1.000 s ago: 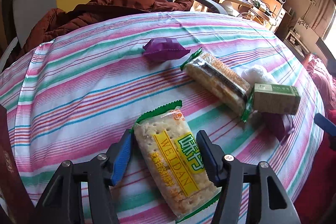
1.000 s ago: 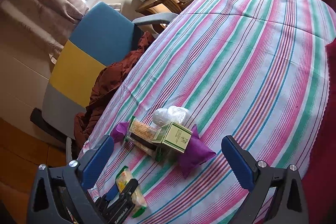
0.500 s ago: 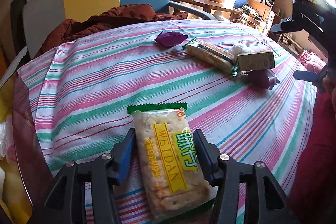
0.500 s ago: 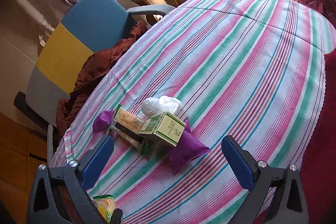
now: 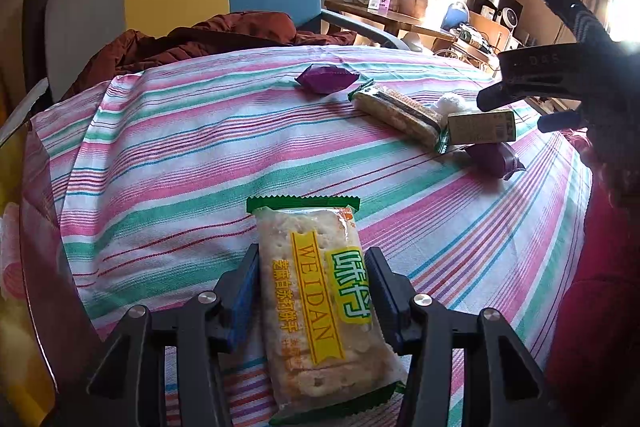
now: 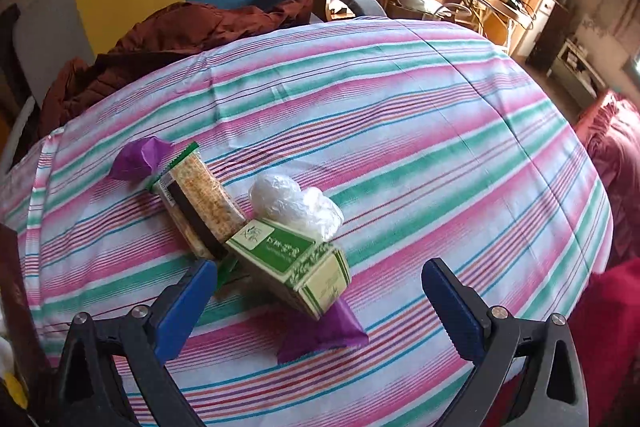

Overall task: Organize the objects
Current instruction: 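Grasp the green oil box with the right tool while left tool holds crackers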

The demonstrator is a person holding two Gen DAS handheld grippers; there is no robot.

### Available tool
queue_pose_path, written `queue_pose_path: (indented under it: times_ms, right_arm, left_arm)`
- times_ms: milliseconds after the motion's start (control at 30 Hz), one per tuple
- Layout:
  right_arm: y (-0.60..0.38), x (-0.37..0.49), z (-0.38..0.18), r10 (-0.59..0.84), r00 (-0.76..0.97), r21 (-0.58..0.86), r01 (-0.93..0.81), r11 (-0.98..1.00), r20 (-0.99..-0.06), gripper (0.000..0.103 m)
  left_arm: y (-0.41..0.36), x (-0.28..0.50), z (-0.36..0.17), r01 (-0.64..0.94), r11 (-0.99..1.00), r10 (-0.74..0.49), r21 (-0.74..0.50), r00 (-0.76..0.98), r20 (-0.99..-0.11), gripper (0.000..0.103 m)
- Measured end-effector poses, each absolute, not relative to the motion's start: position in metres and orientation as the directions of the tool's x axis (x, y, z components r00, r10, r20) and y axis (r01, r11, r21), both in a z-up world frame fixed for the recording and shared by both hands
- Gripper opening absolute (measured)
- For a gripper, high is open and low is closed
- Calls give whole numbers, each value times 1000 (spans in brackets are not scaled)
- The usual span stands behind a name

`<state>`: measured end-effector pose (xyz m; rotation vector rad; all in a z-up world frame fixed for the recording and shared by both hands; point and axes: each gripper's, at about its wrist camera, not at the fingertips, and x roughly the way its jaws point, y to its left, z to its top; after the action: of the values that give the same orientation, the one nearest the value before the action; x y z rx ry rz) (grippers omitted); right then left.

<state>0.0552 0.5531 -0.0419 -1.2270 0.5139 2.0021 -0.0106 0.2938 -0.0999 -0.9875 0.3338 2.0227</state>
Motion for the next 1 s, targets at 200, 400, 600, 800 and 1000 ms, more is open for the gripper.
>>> queue_pose_path:
  times_ms: [200,400,600,800,1000]
  right_arm:
    - [558,49,-56,291,-355,55,-712,-700,-888,75]
    - [543,41,-55,271,-382,45,-645,-763,-883,51]
    - [523,32,-58,188,-404,82,-564,-822,-895,44]
    - [522,29,-67,176,-364,62,-557,-828,-914,44]
    - [521,24,-78,167,-311,33,-548,-836,-936,36]
  left_arm:
    - [293,-11,-100,-782,-611,578,-121,-336,-744,51]
    - [293,-10,-101,-783,-612,574,-110,-344,-743,51]
    - [293,-11,-101,-784,-612,575,-109,-345,-742,51]
    - [293,-11,-101,-784,-612,573,-105,-348,-742,51]
    - [292,-11,-101,-783,-612,576,-110,-346,-741,51]
